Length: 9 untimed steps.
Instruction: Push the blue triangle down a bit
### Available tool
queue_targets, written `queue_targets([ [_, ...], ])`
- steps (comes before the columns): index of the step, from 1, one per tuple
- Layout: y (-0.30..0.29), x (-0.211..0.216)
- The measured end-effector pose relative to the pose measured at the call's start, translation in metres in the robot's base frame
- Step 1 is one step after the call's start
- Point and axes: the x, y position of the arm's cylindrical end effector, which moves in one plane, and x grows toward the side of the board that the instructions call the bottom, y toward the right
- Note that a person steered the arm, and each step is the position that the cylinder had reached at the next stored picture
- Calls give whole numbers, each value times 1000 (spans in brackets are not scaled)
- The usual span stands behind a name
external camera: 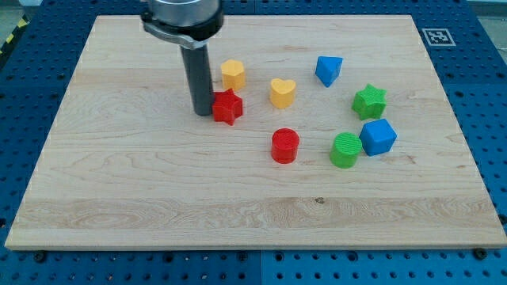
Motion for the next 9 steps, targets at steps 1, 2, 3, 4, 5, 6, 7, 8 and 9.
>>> queue_targets([
  [1, 11, 0],
  [2, 11, 0],
  [3, 11, 14],
  [4, 11, 58],
  [5, 9, 85],
  [6, 9, 115],
  [7, 60, 122],
  [8, 158, 122],
  [9, 256, 121],
])
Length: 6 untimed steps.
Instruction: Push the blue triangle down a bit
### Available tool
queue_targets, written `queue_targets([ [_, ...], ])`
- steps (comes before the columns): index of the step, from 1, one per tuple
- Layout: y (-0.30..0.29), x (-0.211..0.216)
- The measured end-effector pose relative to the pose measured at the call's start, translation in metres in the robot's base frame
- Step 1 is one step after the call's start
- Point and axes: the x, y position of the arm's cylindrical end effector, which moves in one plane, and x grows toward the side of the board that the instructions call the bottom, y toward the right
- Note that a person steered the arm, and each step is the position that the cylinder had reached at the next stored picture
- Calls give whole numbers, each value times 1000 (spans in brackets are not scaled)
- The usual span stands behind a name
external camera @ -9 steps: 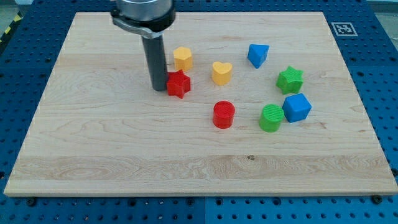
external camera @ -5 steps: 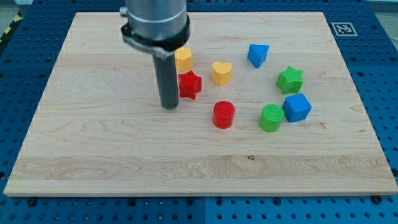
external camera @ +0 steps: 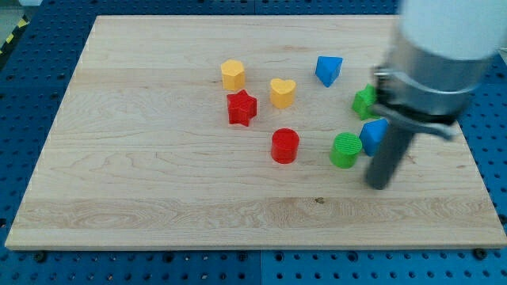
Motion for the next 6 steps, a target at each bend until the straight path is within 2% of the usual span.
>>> queue_targets([
  [1, 73, -36],
  [2, 84, -91],
  [3, 67, -142],
  [4, 19, -179],
  [5, -11, -202],
  [6, -14, -220],
])
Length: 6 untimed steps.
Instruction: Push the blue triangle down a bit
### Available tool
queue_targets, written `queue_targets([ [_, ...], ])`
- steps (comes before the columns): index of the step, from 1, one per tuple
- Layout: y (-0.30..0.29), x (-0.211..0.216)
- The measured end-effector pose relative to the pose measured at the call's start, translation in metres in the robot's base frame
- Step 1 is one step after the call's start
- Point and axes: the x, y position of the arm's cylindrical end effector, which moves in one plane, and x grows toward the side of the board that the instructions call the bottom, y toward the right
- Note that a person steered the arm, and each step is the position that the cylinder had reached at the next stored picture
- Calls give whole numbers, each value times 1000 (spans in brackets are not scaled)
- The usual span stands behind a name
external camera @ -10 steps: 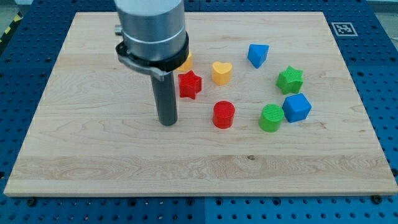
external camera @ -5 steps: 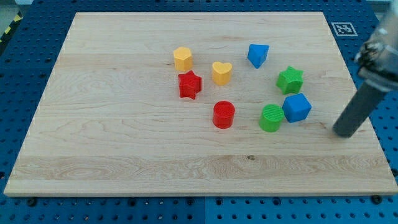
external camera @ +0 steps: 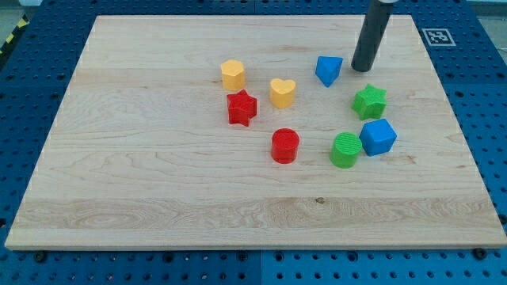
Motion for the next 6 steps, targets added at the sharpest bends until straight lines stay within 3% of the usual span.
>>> queue_targets([
  [3, -46, 12],
  [6, -48, 10],
])
